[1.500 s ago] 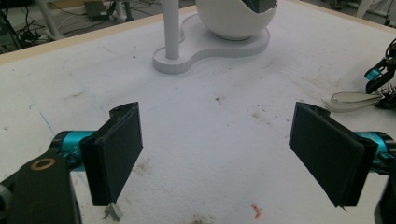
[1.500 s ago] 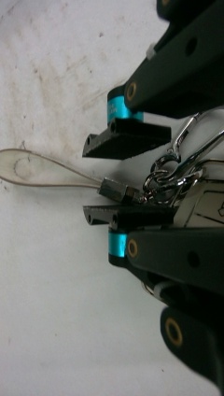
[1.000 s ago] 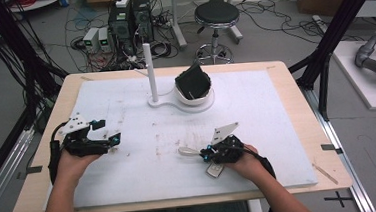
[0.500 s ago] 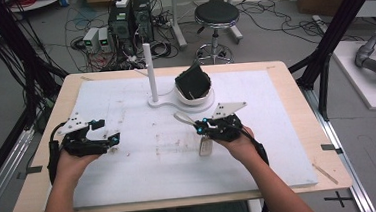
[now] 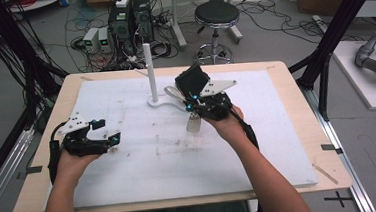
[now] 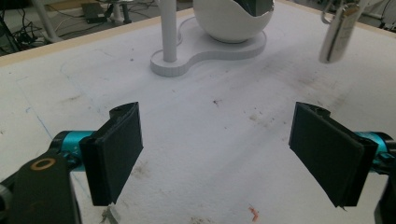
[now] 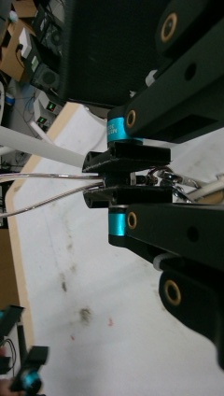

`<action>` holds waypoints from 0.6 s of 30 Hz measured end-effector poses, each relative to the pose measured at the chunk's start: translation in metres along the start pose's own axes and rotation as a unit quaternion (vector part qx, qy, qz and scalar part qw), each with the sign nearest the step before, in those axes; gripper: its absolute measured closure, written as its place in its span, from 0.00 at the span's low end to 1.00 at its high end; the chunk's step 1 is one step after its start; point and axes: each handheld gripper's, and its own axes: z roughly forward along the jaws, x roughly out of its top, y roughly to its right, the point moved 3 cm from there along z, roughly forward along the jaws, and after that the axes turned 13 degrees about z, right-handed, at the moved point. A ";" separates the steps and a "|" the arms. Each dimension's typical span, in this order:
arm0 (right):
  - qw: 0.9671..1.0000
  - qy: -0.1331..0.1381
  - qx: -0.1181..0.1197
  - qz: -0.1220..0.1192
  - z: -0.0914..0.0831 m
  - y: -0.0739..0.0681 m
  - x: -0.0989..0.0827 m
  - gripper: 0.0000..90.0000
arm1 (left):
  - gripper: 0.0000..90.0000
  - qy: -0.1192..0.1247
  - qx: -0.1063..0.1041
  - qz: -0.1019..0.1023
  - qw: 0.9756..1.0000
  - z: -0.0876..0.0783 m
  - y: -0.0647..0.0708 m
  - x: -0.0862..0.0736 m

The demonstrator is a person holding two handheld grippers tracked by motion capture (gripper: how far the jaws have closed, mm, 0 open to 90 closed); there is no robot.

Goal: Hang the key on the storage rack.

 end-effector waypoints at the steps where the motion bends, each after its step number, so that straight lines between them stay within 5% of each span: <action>1: 1.000 -0.003 -0.006 -0.005 0.004 -0.001 0.009 0.92 | 0.19 -0.001 0.000 -0.001 1.000 0.000 0.000 0.000; 18: 0.998 -0.011 -0.044 -0.053 0.033 -0.007 0.071 0.92 | 0.19 -0.002 -0.006 0.004 1.000 0.004 0.003 0.002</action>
